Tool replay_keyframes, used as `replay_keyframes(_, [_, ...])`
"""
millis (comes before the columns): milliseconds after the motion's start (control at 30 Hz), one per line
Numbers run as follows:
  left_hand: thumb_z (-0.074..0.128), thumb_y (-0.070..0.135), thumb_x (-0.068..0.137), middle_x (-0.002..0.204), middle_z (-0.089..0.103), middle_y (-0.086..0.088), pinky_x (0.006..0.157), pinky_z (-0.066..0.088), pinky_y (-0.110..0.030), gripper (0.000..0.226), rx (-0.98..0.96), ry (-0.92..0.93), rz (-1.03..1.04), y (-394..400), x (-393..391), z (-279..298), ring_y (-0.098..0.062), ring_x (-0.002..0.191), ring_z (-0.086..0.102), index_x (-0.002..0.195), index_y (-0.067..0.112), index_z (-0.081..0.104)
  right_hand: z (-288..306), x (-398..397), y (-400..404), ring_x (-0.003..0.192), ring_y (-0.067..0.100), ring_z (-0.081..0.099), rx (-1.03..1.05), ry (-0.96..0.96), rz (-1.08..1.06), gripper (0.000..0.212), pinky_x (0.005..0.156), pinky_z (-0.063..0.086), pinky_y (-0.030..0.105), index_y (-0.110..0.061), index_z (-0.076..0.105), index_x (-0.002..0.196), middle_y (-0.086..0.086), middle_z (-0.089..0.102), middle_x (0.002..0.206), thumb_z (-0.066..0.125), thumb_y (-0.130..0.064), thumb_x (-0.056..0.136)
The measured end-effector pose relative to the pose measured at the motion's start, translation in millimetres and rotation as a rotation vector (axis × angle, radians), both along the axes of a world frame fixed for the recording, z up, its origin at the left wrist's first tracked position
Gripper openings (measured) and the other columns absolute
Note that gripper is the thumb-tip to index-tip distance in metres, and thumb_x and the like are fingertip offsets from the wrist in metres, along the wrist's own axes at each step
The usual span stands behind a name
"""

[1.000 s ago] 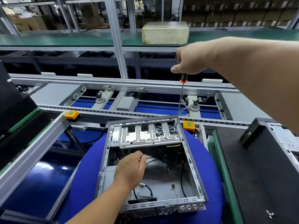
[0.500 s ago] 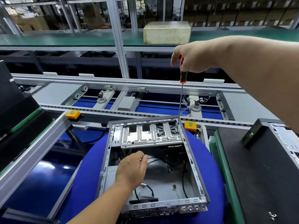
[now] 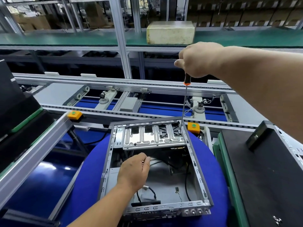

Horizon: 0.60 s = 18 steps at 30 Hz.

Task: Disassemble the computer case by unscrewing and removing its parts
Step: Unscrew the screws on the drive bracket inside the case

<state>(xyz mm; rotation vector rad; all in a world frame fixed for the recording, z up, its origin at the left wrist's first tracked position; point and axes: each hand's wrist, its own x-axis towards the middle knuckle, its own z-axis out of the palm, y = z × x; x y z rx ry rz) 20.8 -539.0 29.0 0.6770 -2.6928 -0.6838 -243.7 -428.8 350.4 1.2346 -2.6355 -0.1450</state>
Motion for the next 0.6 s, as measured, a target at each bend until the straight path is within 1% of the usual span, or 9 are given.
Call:
replay_keyframes(100, [0.042,0.044,0.106,0.064,0.052,0.009,0.056,0.035,-0.03,0.038,-0.005,-0.006,0.0,0.0,0.5,0.1,-0.013,0.061,0.05,0.073,0.026,0.045,-2.3,-4.5,1.8,0.095,0.031,0.055,-0.094,-0.11,0.034,0.02,0.076,0.042,0.039,-0.025,0.055,0.116,0.003,0.059,0.106,0.044,-0.036,0.104])
replay_keyframes(167, [0.041,0.044,0.106,0.064,0.052,0.009,0.056,0.038,-0.031,0.038,-0.005,-0.006,-0.003,-0.1,0.9,0.1,-0.013,0.061,0.051,0.073,0.027,0.045,-0.5,-2.7,2.6,0.094,0.028,0.055,-0.166,-0.248,0.046,0.022,0.079,0.042,0.038,-0.03,0.054,0.119,0.001,0.058,0.106,0.049,-0.026,0.099])
replay_keyframes(200, [0.041,0.044,0.106,0.064,0.052,0.009,0.057,0.038,-0.031,0.038,-0.005,-0.007,-0.004,-0.1,0.8,0.2,-0.013,0.061,0.051,0.073,0.027,0.045,1.0,-1.5,3.2,0.091,0.025,0.057,-0.196,-0.305,0.052,0.022,0.076,0.043,0.036,-0.031,0.058,0.115,-0.002,0.058,0.102,0.052,-0.023,0.095])
replay_keyframes(267, [0.041,0.044,0.106,0.063,0.052,0.009,0.056,0.039,-0.031,0.038,-0.007,-0.012,-0.004,-0.2,0.2,0.3,-0.012,0.061,0.051,0.073,0.028,0.044,2.5,3.0,4.1,0.084,0.018,0.058,-0.238,-0.382,0.05,0.017,0.068,0.044,0.032,-0.03,0.067,0.098,-0.005,0.063,0.094,0.055,-0.021,0.089])
replay_keyframes(333, [0.041,0.044,0.107,0.064,0.052,0.01,0.056,0.038,-0.03,0.038,-0.008,-0.016,-0.002,-0.5,-0.9,0.0,-0.012,0.061,0.051,0.073,0.027,0.045,3.2,5.3,4.2,0.084,0.02,0.06,-0.239,-0.401,0.037,0.016,0.067,0.046,0.032,-0.027,0.069,0.089,-0.003,0.066,0.092,0.054,-0.022,0.087])
replay_keyframes(400, [0.041,0.044,0.107,0.063,0.052,0.01,0.056,0.036,-0.029,0.038,-0.008,-0.016,-0.002,-0.5,-1.2,-0.2,-0.012,0.06,0.05,0.073,0.028,0.044,4.1,6.2,4.0,0.088,0.023,0.059,-0.179,-0.35,0.024,0.015,0.07,0.046,0.035,-0.027,0.066,0.091,-0.002,0.065,0.094,0.052,-0.025,0.089])
replay_keyframes(467, [0.041,0.044,0.106,0.063,0.052,0.009,0.056,0.035,-0.028,0.038,-0.006,-0.022,-0.001,-0.6,-0.6,0.1,-0.012,0.061,0.05,0.073,0.027,0.044,4.1,3.6,3.4,0.093,0.027,0.057,-0.075,-0.222,0.009,0.014,0.071,0.042,0.036,-0.027,0.061,0.099,-0.003,0.061,0.094,0.051,-0.034,0.093])
replay_keyframes(567, [0.041,0.044,0.107,0.064,0.052,0.008,0.056,0.035,-0.029,0.037,-0.004,-0.026,-0.005,-0.2,0.3,0.8,-0.013,0.062,0.051,0.073,0.028,0.045,3.3,0.2,4.9,0.092,0.03,0.057,0.029,-0.041,-0.031,0.036,0.069,0.04,0.037,-0.021,0.055,0.102,-0.002,0.056,0.087,0.048,-0.056,0.098])
replay_keyframes(600, [0.042,0.043,0.107,0.064,0.052,0.008,0.056,0.034,-0.029,0.037,-0.003,-0.023,-0.005,0.0,0.3,1.5,-0.013,0.062,0.051,0.074,0.028,0.045,3.3,-0.6,6.1,0.089,0.03,0.057,0.034,-0.015,-0.033,0.04,0.067,0.041,0.037,-0.019,0.055,0.1,-0.002,0.056,0.086,0.05,-0.058,0.097])
